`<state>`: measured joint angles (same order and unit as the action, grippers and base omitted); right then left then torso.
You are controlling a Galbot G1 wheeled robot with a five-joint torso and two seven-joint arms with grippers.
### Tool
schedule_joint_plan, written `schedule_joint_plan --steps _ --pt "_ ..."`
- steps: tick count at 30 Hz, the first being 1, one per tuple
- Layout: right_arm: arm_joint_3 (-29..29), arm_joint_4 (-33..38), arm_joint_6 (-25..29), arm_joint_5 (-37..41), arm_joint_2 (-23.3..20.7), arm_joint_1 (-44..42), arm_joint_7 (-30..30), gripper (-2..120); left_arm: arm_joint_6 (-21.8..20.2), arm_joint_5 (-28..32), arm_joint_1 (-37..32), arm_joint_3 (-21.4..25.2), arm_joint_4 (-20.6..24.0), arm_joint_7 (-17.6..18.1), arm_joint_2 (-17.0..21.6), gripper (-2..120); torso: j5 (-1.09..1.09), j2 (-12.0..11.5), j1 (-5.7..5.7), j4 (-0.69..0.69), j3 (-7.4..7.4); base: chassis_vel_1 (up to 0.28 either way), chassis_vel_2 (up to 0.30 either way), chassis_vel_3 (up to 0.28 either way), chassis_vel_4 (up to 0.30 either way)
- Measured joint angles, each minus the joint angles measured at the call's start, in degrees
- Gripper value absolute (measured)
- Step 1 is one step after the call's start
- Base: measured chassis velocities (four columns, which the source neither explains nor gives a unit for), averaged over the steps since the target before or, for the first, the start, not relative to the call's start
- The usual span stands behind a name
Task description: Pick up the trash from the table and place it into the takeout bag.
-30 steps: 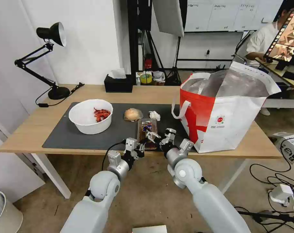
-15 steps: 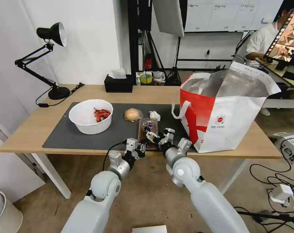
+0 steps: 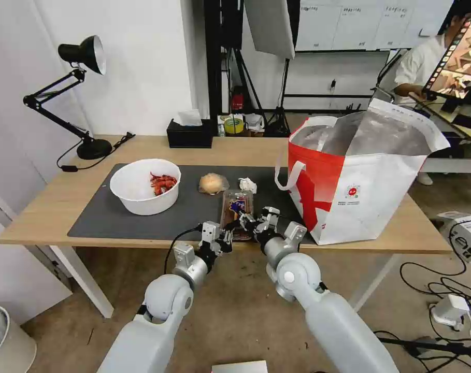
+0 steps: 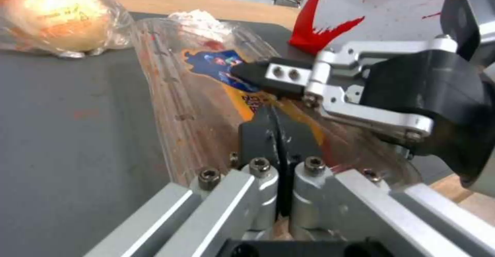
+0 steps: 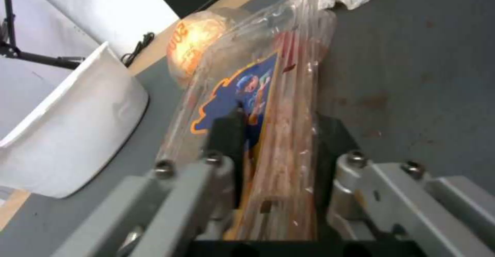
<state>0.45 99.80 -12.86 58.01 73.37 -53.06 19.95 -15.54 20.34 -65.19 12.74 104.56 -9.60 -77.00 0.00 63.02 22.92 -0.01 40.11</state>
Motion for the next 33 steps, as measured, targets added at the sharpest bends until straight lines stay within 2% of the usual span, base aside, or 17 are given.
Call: schedule_joint_plan --steps 1,3,5,16,23,25,27,29,30,33 --pt "0.01 0.00 0.02 -0.02 0.04 -0.12 0.02 16 0.00 0.00 -0.01 0.08 0.04 0.00 0.05 0 0.00 0.00 0.00 0.00 0.00 0.000 0.000 0.000 0.000" --pt "0.02 0.00 0.03 -0.03 0.07 -0.16 0.02 12 0.00 0.00 -0.01 0.10 0.05 0.00 0.05 0 0.00 0.00 0.00 0.00 0.00 0.000 0.000 0.000 0.000" --pt "0.03 0.02 0.08 -0.03 0.15 -0.14 0.02 1 0.00 0.02 0.00 0.11 0.09 -0.14 0.05 0 0.00 0.00 0.00 0.00 0.00 0.000 0.000 0.000 0.000" --pt "0.08 0.02 0.09 -0.02 -0.03 0.20 -0.11 0 -0.16 0.19 0.56 0.25 0.28 0.19 -0.09 0 0.00 0.00 0.00 0.01 0.01 0.000 0.000 0.000 0.000" --pt "0.05 -0.10 0.13 -0.43 -0.14 0.22 -0.34 0 -0.07 1.81 0.73 0.55 0.92 2.67 -0.13 0 0.00 0.00 0.00 0.01 0.00 0.000 0.000 0.000 0.000" --pt "-0.01 -0.11 0.16 -0.55 -0.17 0.22 -0.40 0 -0.01 1.97 0.58 0.84 1.29 3.02 -0.13 9 0.00 0.00 0.00 0.01 0.00 0.000 0.000 0.000 0.000" --pt "-0.01 -0.11 0.17 -0.55 -0.19 0.22 -0.41 0 -0.01 1.97 0.55 0.89 1.36 3.04 -0.13 9 0.00 0.00 0.00 0.01 0.00 0.000 0.000 0.000 0.000" --pt "-0.09 -0.09 0.20 -0.59 -0.24 0.22 -0.43 0 0.05 1.98 0.27 1.18 1.83 3.17 -0.12 22 0.00 0.00 0.00 0.01 0.00 0.000 0.000 0.000 0.000" --pt "-0.09 -0.09 0.20 -0.59 -0.24 0.22 -0.43 0 0.05 1.98 0.27 1.18 1.83 3.17 -0.12 22 0.00 0.00 0.00 0.01 0.00 0.000 0.000 0.000 0.000" --pt "-0.26 0.11 0.21 -0.67 -0.27 0.22 -0.43 0 0.10 1.97 0.02 1.53 2.26 3.36 -0.15 36 0.00 0.00 0.00 0.01 0.00 0.000 0.000 0.000 0.000"
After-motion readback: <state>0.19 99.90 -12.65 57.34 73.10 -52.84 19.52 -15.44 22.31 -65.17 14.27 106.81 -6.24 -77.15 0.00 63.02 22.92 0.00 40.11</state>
